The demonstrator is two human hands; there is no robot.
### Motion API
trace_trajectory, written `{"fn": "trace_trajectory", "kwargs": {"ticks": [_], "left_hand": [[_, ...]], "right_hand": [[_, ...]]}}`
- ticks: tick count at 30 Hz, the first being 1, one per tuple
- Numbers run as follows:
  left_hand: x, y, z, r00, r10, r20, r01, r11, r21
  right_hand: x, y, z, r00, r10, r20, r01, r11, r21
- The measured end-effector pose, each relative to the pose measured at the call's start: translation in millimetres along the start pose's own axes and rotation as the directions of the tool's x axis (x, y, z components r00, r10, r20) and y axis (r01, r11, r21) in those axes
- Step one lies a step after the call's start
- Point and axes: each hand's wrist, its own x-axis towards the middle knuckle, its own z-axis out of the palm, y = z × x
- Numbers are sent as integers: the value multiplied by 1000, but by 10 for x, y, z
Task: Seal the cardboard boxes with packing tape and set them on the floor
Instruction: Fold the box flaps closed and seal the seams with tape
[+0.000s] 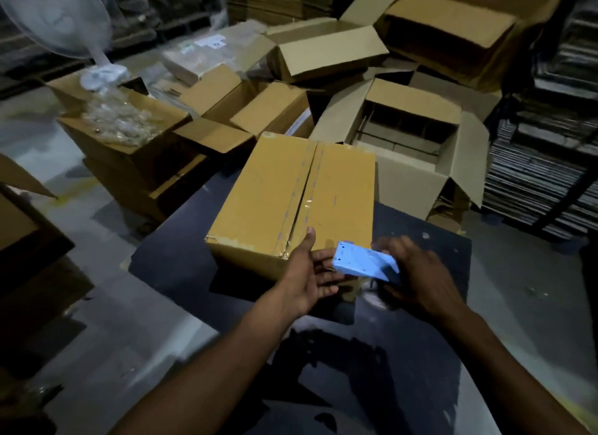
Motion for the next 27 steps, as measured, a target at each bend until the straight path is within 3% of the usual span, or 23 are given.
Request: {"fn": "trace_trajectory", "kwargs": {"ticks": [3,8,10,11,14,18,19,22,23,27], "left_hand": [[-84,115,-302,1000,-11,-10,10,999,-53],[-134,117,-767,991,-34,-129,-5,956,-295],[-175,170,-918,975,18,-221,-88,946,-313],[-179,203,-1003,949,98,-301,-173,957,-233],[-202,374,-1306,777,380,-502,-387,917,96],[-187,704,-2026,612,479,-630,-431,869,242],[-201,769,-2234,611,465,-640,-421,876,235],[-207,897,-2555,754,415,-509,-331,910,250],[-142,913,-2587,771,413,-486,-303,908,290],[199,918,-2661,695,478,-538,-268,866,422]], "right_hand": [[159,-229,70,995,-94,23,94,995,-13],[436,-628,267,965,-263,25,250,939,237],[592,-813,315,946,-321,49,297,917,268],[681,-910,330,935,-343,87,312,915,254],[930,-1229,402,897,-402,186,381,914,138],[1220,-1376,326,850,-438,292,450,893,29],[1279,-1316,290,845,-435,312,453,892,18],[1385,-1162,275,826,-398,399,425,905,21],[1397,-1169,312,819,-379,431,418,909,4],[1426,-1251,517,838,-331,434,389,920,-49]]}}
